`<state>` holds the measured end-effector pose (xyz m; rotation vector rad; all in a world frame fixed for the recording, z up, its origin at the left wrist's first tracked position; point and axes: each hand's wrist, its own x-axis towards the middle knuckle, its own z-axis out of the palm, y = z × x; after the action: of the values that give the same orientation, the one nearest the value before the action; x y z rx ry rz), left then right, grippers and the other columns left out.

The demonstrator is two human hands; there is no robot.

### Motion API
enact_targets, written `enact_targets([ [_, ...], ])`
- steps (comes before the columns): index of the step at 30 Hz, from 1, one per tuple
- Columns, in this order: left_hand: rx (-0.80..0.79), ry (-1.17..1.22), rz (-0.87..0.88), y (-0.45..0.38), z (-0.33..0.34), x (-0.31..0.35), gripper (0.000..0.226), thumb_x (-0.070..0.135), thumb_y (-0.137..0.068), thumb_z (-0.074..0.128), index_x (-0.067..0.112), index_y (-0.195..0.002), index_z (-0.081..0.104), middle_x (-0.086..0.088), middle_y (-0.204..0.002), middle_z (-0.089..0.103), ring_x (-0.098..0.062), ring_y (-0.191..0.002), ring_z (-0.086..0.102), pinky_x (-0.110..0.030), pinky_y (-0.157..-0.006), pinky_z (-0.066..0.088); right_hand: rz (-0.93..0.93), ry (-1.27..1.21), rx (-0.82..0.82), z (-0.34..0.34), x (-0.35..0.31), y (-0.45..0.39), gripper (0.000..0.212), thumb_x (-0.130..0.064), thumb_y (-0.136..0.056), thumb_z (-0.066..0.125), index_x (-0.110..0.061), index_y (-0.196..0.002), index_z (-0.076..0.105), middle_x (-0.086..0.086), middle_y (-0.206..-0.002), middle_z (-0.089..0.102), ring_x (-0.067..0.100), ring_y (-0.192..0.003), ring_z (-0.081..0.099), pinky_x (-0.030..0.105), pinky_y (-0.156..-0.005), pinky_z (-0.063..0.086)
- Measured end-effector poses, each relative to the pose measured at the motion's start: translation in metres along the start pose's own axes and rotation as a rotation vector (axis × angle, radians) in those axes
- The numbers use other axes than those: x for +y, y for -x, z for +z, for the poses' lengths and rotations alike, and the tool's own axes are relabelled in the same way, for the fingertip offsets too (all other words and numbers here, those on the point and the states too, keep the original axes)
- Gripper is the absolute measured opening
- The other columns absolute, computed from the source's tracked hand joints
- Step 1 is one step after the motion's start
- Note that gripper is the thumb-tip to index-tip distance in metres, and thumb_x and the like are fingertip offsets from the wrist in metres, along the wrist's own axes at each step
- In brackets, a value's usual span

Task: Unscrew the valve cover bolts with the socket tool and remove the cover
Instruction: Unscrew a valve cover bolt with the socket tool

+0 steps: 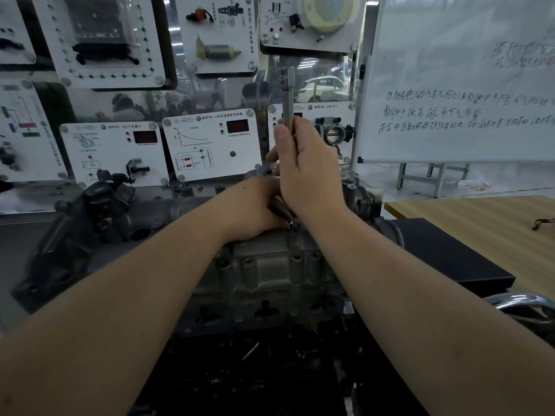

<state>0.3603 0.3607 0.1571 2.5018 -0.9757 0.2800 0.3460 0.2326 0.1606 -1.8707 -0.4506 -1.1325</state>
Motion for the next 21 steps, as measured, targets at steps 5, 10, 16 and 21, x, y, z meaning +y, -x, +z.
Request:
enact_targets([
  [5, -0.027, -0.038, 0.0, -0.001, 0.001, 0.002, 0.029, 0.025, -0.095, 0.069, 0.041, -0.079, 0.051, 0.019, -0.081, 0.057, -0.006, -0.077, 0.056, -0.032, -0.076, 0.045, 0.008, 0.035, -0.011, 0.004, 0.0, -0.001, 0.027, -0.033, -0.109, 0.043, -0.012, -0.105, 0.058, -0.011, -0.077, 0.067, -0.001, -0.063, 0.062, 0.026, -0.063, 0.055],
  [10, -0.101, -0.14, 0.011, -0.001, -0.002, 0.005, 0.024, 0.027, -0.105, 0.055, 0.023, -0.123, 0.07, 0.007, -0.116, 0.064, -0.014, -0.106, 0.059, -0.032, -0.095, 0.046, 0.204, 0.015, 0.048, -0.013, 0.0, -0.016, 0.03, -0.039, -0.109, 0.039, -0.018, -0.097, 0.058, -0.006, -0.078, 0.069, 0.011, -0.064, 0.067, 0.041, -0.065, 0.06],
  [16, 0.107, -0.118, -0.04, 0.001, -0.005, 0.015, 0.021, 0.037, -0.107, 0.049, 0.027, -0.11, 0.066, 0.007, -0.104, 0.064, -0.008, -0.089, 0.056, -0.027, -0.072, 0.04, 0.325, 0.101, 0.093, -0.067, -0.015, -0.02, 0.03, -0.043, -0.108, 0.039, -0.025, -0.095, 0.059, -0.007, -0.075, 0.072, 0.011, -0.059, 0.068, 0.036, -0.06, 0.058],
  [21, 0.252, 0.18, -0.031, -0.011, -0.011, 0.065, 0.013, 0.04, -0.102, 0.06, 0.035, -0.09, 0.059, 0.014, -0.085, 0.068, -0.002, -0.075, 0.065, -0.024, -0.062, 0.043, 0.355, 0.153, 0.09, -0.125, -0.032, 0.001, 0.028, -0.038, -0.109, 0.041, -0.026, -0.091, 0.058, -0.004, -0.075, 0.073, 0.013, -0.057, 0.068, 0.029, -0.058, 0.052],
])
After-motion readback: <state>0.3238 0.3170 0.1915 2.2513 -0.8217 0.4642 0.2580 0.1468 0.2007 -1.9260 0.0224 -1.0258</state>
